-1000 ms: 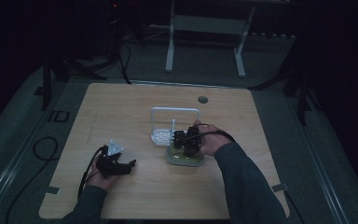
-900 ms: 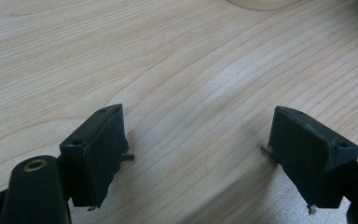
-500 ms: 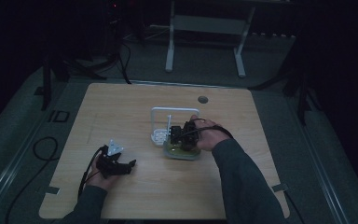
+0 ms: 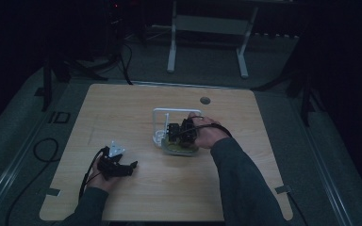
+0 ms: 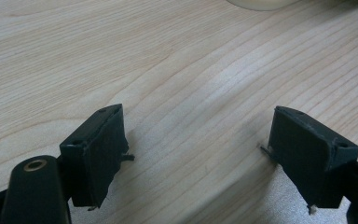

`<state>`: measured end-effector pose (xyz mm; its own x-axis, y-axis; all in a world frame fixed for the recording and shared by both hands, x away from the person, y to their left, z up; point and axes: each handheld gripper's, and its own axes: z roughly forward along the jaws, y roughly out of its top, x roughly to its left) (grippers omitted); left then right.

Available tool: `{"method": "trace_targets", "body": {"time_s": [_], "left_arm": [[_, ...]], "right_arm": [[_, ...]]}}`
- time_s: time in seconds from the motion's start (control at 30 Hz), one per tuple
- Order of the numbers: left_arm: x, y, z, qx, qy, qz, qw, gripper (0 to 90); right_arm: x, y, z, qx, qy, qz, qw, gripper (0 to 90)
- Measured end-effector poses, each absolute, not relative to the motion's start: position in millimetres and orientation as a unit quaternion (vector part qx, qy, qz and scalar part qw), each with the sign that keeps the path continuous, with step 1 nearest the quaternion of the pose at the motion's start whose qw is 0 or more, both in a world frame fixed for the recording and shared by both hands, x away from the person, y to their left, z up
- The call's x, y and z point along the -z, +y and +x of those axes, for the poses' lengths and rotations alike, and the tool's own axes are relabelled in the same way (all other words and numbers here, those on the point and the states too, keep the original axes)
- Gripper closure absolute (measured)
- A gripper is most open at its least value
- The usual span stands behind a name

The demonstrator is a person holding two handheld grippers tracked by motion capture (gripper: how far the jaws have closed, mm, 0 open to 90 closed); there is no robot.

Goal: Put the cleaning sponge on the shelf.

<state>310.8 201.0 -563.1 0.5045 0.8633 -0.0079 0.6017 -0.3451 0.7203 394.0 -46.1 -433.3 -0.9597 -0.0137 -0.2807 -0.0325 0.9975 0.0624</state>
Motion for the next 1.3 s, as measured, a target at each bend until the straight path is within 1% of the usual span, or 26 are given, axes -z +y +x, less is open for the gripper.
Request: {"method": "trace_targets", "body": {"time_s": [0.43, 0.83, 0.93, 1.3], "left_arm": [[563.0, 201.0, 310.8, -0.192, 0.459, 0.797, 0.341, 19.1], [563.0, 201.0, 310.8, -0.191, 0.459, 0.798, 0.341, 19.1], [563.0, 201.0, 310.8, -0.191, 0.46, 0.798, 0.341, 19.1], [563.0, 201.0, 310.8, -0.192, 0.46, 0.797, 0.341, 19.1]], "right_arm": [[436.3, -37.6, 398.2, -0.038, 0.986, -0.015, 0.159, 72.0], [447.7, -25.4, 401.2, -0.016, 0.982, -0.017, 0.188, 72.0], [449.4, -23.5, 402.4, -0.016, 0.982, -0.019, 0.186, 71.9], [457.2, -18.5, 406.1, -0.008, 0.979, -0.014, 0.205, 72.0]]}}
